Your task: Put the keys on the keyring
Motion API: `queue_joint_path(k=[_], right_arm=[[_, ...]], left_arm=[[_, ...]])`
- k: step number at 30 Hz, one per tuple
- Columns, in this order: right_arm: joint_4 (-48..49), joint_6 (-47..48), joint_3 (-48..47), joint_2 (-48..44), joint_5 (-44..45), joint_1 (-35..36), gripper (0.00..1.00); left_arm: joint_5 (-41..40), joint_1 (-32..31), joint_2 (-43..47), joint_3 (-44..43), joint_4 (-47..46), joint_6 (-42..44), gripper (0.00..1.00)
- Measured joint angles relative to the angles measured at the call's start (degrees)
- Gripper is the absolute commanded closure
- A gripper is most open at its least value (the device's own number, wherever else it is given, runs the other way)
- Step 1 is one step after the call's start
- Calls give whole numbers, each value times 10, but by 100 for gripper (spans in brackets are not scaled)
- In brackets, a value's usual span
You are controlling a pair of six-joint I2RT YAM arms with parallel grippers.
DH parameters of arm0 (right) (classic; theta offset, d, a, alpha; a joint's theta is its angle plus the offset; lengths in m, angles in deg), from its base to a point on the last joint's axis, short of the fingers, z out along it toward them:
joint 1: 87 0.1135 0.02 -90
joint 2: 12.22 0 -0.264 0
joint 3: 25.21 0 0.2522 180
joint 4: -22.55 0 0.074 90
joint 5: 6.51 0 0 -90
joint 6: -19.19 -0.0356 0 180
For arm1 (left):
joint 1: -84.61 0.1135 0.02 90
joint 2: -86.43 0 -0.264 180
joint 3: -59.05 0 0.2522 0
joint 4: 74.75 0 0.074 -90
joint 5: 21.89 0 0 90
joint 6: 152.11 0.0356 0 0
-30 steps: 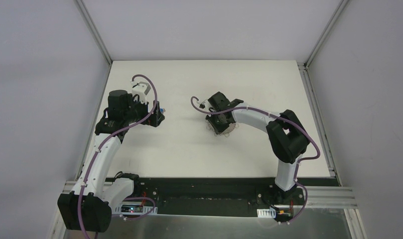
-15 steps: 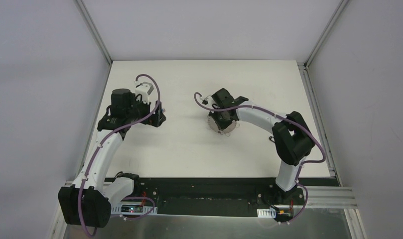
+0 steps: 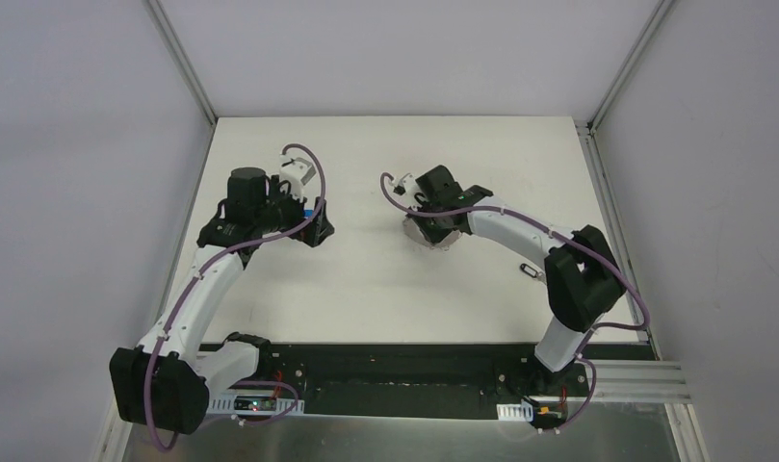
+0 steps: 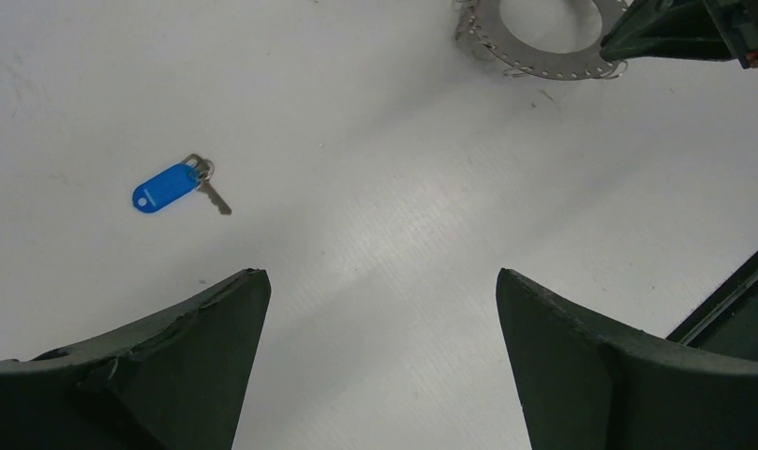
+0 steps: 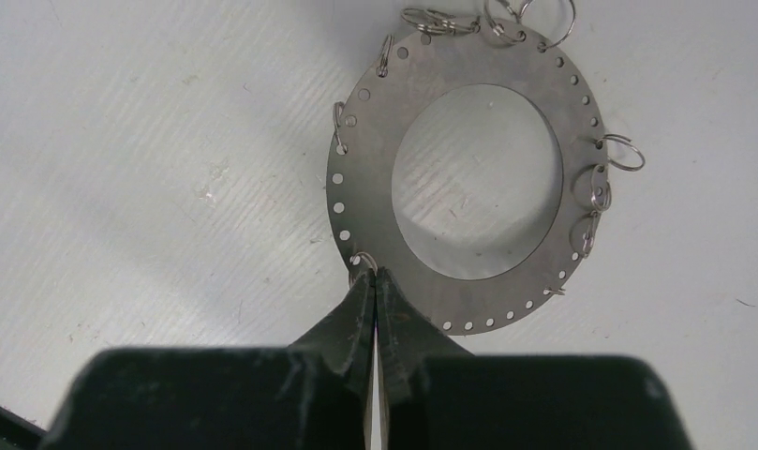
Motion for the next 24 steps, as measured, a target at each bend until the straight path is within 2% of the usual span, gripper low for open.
queue_joint_path(k=[10, 17, 24], right_arm=[[27, 58, 9, -96, -19, -1, 100], [46, 83, 17, -156, -77, -9, 100], [47, 88, 45, -168, -140, -21, 100]], left_arm=[[70, -87, -94, -67, -41, 24, 11], [136, -119, -183, -115, -141, -14, 12], [202, -158, -274, -155, -233, -62, 15]])
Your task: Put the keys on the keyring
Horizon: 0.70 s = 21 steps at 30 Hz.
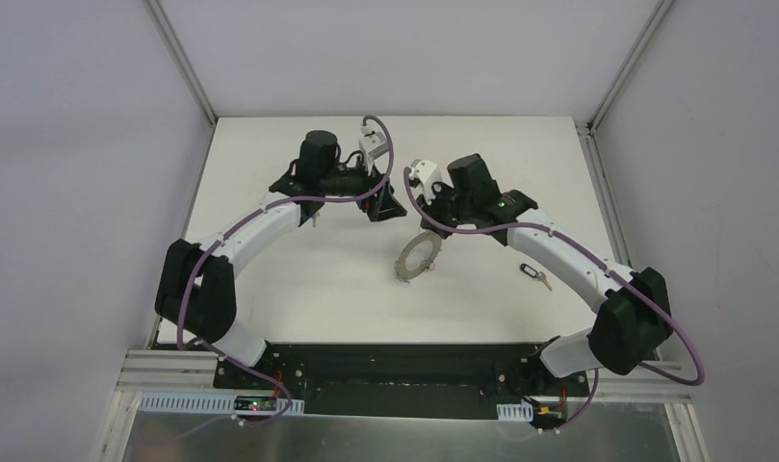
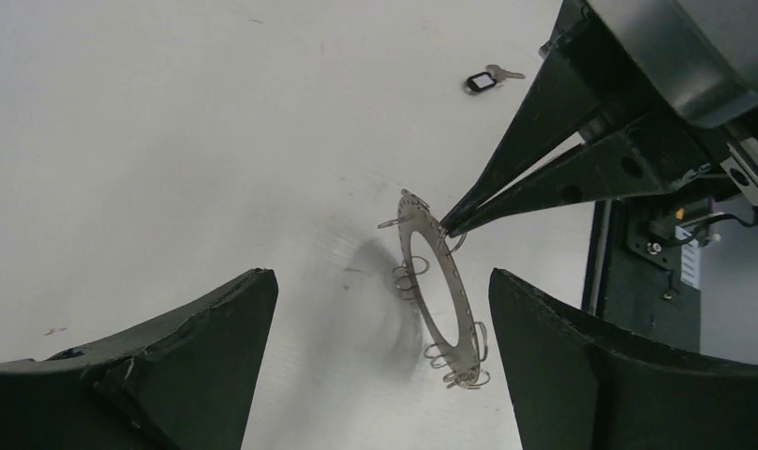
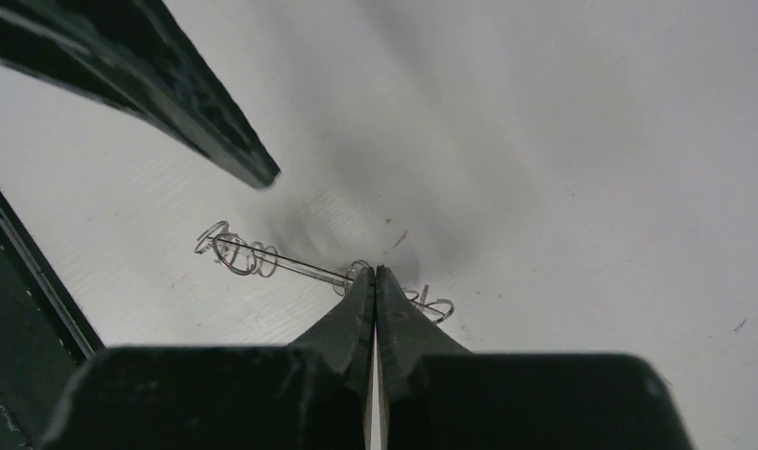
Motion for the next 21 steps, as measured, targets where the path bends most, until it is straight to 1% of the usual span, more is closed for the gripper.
queue_joint_path(k=[3, 7, 14, 18, 19, 21], right_arm=[[0, -1, 4, -5, -28, -6, 100], [0, -3, 9, -17, -59, -13, 100], [5, -7, 18, -35, -84, -22, 100], [11, -14, 32, -36, -84, -27, 100], [14, -17, 37, -36, -77, -28, 99], [17, -25, 43, -36, -61, -29, 84]], left_arm=[[25, -17, -23, 0, -29, -18, 16], [46, -36, -36, 0, -41, -17, 17], [74, -44, -55, 0, -51, 14, 22], [77, -43, -70, 0, -31, 49, 21], [76, -43, -71, 0, -20, 61, 20], [70, -42, -69, 1, -3, 85, 17]])
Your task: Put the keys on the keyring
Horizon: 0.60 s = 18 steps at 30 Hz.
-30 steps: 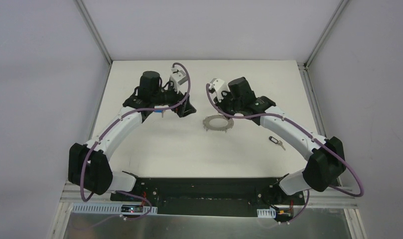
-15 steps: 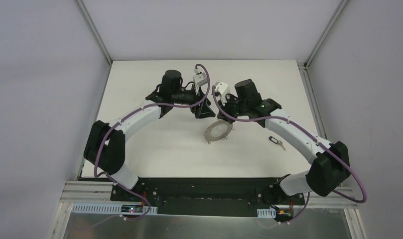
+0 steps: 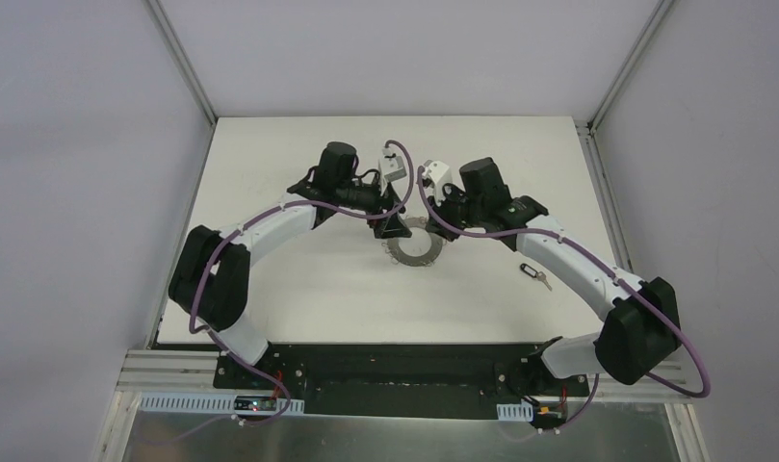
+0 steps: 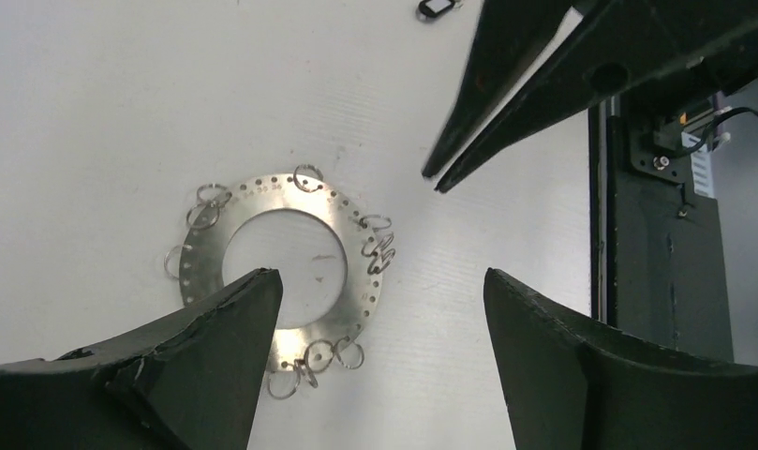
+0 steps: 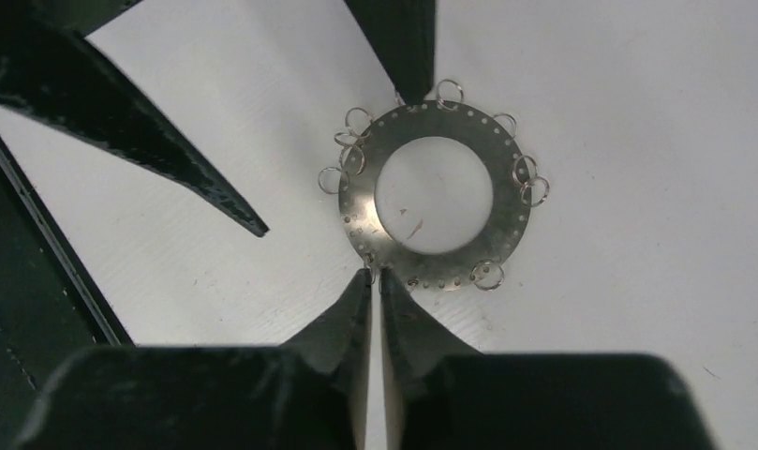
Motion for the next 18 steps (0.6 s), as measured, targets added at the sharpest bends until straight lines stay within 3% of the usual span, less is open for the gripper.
queue_joint_path(k=[6, 12, 18], right_arm=[[29, -33, 3, 22, 47, 0, 48], [47, -37, -47, 146, 84, 0, 45], [47, -37, -123, 267, 121, 0, 47]], left_arm=[[-46, 40, 45, 51, 35, 48, 12], [-115, 110, 119, 79, 104, 78, 11], [-164, 115, 196, 133, 154, 107, 11]])
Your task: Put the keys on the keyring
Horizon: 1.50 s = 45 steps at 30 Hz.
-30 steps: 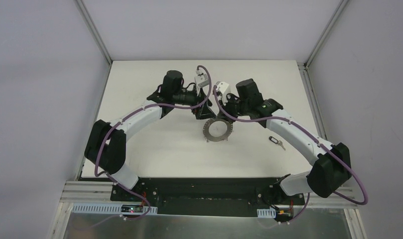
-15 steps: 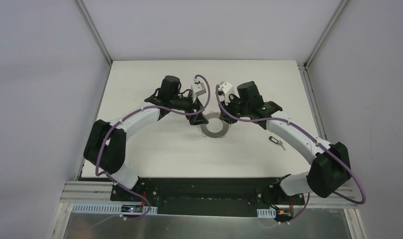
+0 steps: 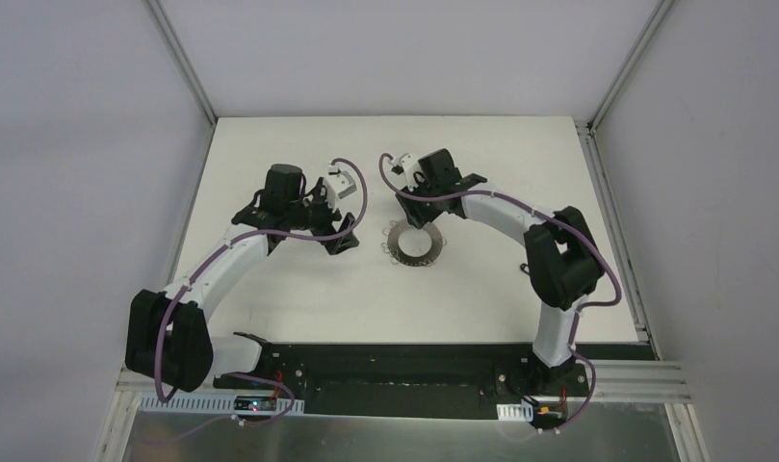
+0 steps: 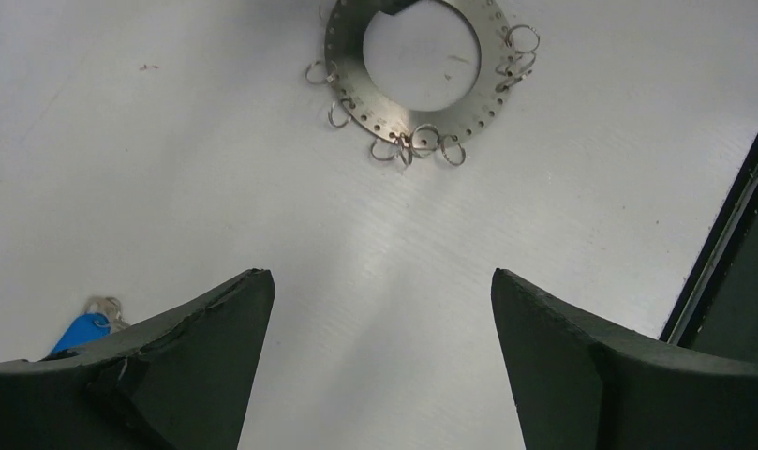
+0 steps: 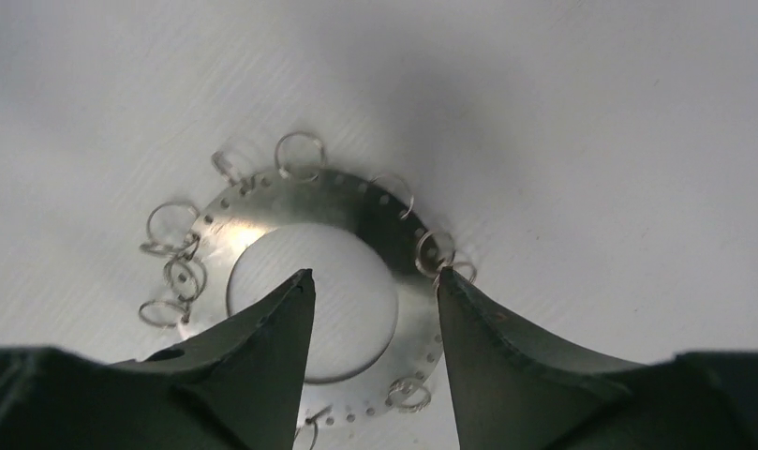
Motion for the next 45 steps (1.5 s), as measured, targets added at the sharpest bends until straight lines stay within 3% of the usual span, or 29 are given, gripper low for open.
queue_joint_path(k=[7, 12, 45], right_arm=[[-8, -22, -69, 71, 53, -13, 57], [-22, -34, -78, 78, 58, -25, 57], [-114, 6, -196, 189, -93, -40, 59]], left_arm=[[-30, 0, 51, 46, 24, 16, 11], [-35, 0, 54, 47, 23, 15, 11], [-35, 0, 54, 47, 10, -2, 12]])
